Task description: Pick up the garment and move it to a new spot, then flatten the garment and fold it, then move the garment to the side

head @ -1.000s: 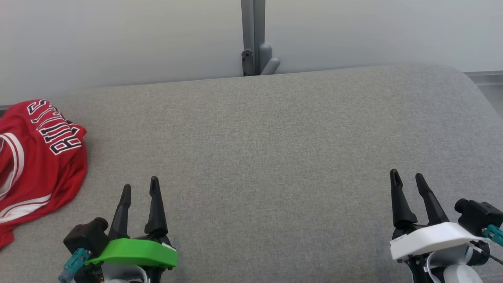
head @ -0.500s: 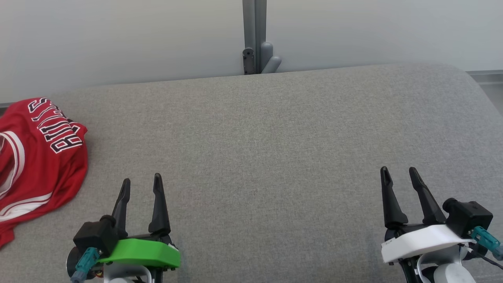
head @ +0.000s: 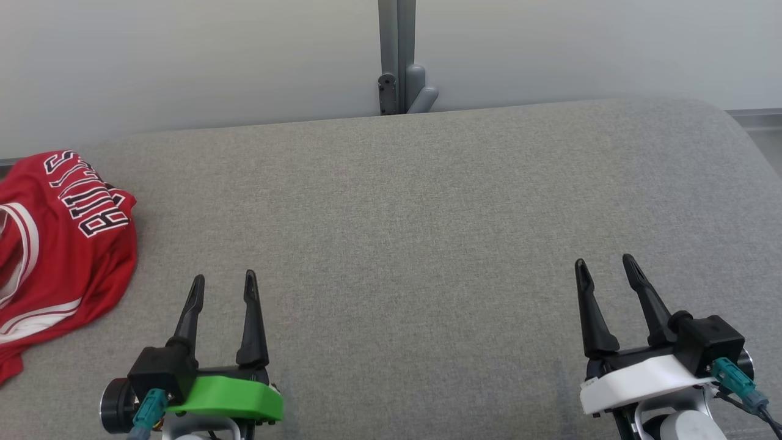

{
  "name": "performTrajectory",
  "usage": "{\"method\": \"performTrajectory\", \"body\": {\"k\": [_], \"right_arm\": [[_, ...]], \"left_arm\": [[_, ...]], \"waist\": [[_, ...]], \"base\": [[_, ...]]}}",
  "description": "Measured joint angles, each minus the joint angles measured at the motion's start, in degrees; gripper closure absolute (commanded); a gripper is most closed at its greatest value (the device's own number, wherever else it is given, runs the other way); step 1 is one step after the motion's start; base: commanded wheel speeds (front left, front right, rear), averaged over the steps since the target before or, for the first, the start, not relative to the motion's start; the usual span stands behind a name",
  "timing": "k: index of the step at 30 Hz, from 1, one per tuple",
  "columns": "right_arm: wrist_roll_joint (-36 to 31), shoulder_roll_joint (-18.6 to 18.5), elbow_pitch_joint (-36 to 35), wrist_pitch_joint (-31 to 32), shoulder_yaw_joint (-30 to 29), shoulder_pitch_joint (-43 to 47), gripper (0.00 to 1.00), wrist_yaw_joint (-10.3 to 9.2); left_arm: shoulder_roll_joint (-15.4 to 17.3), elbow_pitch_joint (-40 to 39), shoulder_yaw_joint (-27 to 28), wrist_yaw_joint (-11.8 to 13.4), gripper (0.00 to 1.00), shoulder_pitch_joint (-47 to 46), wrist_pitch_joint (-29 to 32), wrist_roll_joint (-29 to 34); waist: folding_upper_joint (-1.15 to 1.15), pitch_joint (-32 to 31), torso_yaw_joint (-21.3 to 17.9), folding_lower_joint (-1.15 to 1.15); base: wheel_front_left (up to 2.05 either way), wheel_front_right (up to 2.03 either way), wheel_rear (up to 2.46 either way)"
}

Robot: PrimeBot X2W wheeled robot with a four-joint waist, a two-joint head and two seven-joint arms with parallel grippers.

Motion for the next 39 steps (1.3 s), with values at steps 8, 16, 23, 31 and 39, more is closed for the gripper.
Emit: {"method": "performTrajectory", "body": {"k": [8,16,23,31,39], "right_arm": [[-3.21,-0.07,-0.34,-1.13,0.58,0.00,0.00,0.00],[-5.82,-0.14,-0.67,-2.15,1.10,-0.01,0.00,0.00],[-7.49,-0.18,-0.85,-2.86,1.67,-0.01,0.00,0.01],[-7.42,-0.19,-0.82,-2.86,1.52,0.01,0.00,0.01],[-7.42,-0.20,-0.82,-2.86,1.36,0.05,0.00,0.01]], "left_arm": [[0.00,0.09,-0.34,-0.43,0.00,0.04,-0.49,2.75],[0.01,-0.10,-0.46,-0.21,0.00,0.04,-0.99,5.38],[0.01,-0.47,-0.47,0.09,0.00,0.05,-1.24,7.61],[0.01,-0.53,-0.58,0.00,0.00,0.06,-1.24,7.54],[0.01,-0.48,-0.80,-0.18,0.00,0.05,-1.24,7.55]], "waist": [[0.00,0.19,0.17,0.00],[0.00,0.18,0.44,0.00],[0.00,0.19,0.61,0.00],[0.00,0.24,0.80,0.00],[0.00,0.55,1.50,0.00]], "base": [[0.00,0.00,0.00],[0.00,0.00,0.00],[0.00,0.00,0.00],[0.00,0.00,0.00],[0.00,0.00,0.00]]}}
